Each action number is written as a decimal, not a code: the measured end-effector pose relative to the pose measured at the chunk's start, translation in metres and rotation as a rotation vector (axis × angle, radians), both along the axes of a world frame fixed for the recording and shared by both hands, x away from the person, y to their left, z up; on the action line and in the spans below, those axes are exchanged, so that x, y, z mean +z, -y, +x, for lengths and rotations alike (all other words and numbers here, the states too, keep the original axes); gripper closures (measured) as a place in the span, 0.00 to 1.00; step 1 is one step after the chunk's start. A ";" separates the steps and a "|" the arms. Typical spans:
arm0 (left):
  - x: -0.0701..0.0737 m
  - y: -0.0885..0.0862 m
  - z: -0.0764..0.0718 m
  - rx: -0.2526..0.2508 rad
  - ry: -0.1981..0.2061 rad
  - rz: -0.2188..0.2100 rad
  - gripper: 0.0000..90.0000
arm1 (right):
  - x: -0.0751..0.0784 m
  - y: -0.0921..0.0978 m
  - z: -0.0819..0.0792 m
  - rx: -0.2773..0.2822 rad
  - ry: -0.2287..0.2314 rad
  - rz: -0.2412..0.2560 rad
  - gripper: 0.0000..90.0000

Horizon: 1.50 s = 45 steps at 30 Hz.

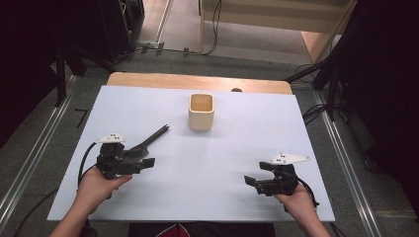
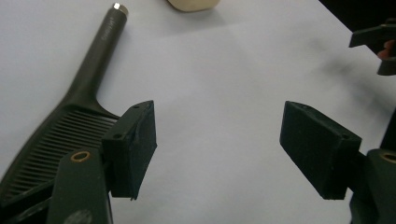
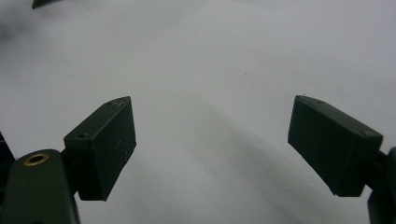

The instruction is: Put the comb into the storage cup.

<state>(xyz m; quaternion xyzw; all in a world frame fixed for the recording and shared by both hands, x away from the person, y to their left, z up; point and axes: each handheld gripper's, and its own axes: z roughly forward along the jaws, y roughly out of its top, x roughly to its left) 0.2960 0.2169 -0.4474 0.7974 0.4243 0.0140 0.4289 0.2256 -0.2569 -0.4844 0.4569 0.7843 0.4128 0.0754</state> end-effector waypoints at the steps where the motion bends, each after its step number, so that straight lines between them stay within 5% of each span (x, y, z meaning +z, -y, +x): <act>1: 0.000 0.000 0.002 0.001 -0.003 0.000 0.31 | 0.000 0.000 0.000 0.000 0.000 0.005 0.15; 28: 0.022 0.009 0.057 0.085 0.018 0.034 0.31 | 0.000 0.001 0.001 -0.007 -0.007 -0.002 0.15; 38: 0.025 0.014 0.073 0.081 0.030 0.037 0.31 | -0.001 0.001 0.001 -0.008 -0.012 -0.007 0.15; 45: 0.024 0.021 0.086 0.112 0.059 0.085 0.31 | -0.001 0.001 0.001 -0.009 -0.011 -0.007 0.15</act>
